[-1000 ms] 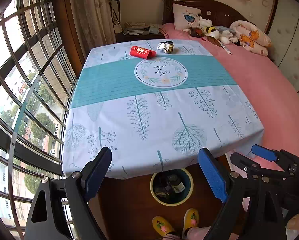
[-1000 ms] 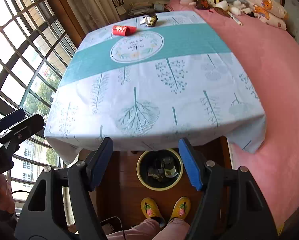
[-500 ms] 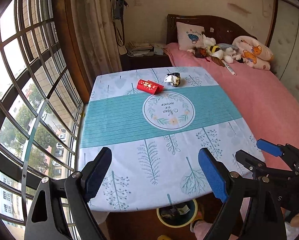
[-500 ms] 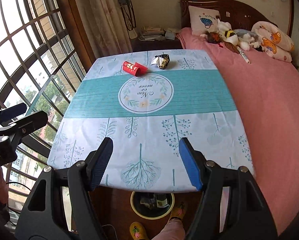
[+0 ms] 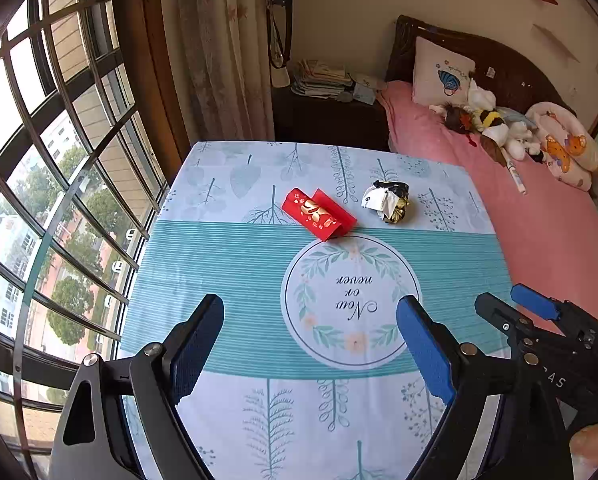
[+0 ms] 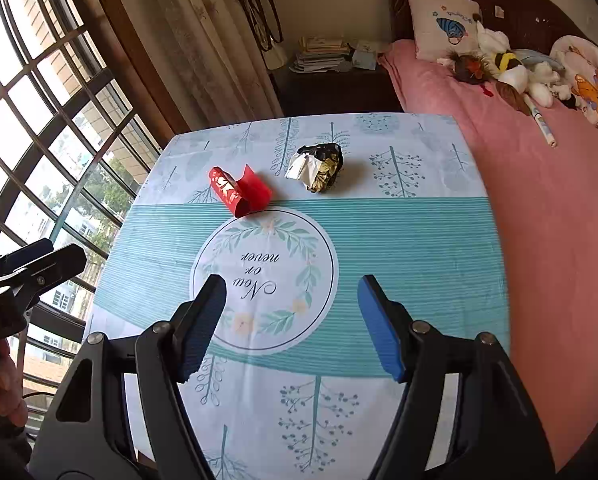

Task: Collect trash
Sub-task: 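Raise both tools back toward the red packet and wrapper, then grasp the black-gold wrapper with the right tool while the left tool grasps the red-gold packet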

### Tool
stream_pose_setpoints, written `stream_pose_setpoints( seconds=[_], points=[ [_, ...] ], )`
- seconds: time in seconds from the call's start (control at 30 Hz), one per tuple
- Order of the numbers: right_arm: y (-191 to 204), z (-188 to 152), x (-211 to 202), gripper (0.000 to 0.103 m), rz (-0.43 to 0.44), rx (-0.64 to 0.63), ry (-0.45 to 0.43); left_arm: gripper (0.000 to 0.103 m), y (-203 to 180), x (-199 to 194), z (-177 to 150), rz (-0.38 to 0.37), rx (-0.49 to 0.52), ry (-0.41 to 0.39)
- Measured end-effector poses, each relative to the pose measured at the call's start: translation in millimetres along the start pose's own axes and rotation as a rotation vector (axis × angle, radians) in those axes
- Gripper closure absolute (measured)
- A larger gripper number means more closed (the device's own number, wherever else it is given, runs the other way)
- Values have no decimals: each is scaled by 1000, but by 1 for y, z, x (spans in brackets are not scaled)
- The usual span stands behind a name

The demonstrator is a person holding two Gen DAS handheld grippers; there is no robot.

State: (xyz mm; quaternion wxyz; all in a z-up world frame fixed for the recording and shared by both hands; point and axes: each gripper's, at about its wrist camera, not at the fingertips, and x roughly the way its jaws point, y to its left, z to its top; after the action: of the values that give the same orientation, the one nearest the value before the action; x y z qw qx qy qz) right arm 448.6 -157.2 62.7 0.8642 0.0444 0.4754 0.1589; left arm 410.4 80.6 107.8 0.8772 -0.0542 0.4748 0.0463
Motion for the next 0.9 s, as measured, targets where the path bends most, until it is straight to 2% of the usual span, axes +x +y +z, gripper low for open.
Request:
stream_pose_setpoints(
  seconds=[0.17, 0.37, 0.57, 0.7, 0.9],
  points=[
    [-40, 52, 73, 37, 36, -15, 49, 13, -25, 90, 43, 48, -44, 69],
    [-73, 103, 158, 37, 87, 39, 92, 15, -30, 190, 75, 93, -137, 169],
    [-75, 129, 221, 37, 167, 122, 146, 15, -25, 248, 91, 121, -205, 207],
    [-67, 135, 252, 37, 163, 113, 173, 15, -16, 276, 100, 143, -247, 238],
    [-66, 134, 277, 50, 170, 94, 168, 15, -14, 306, 107, 142, -268, 280]
  ],
)
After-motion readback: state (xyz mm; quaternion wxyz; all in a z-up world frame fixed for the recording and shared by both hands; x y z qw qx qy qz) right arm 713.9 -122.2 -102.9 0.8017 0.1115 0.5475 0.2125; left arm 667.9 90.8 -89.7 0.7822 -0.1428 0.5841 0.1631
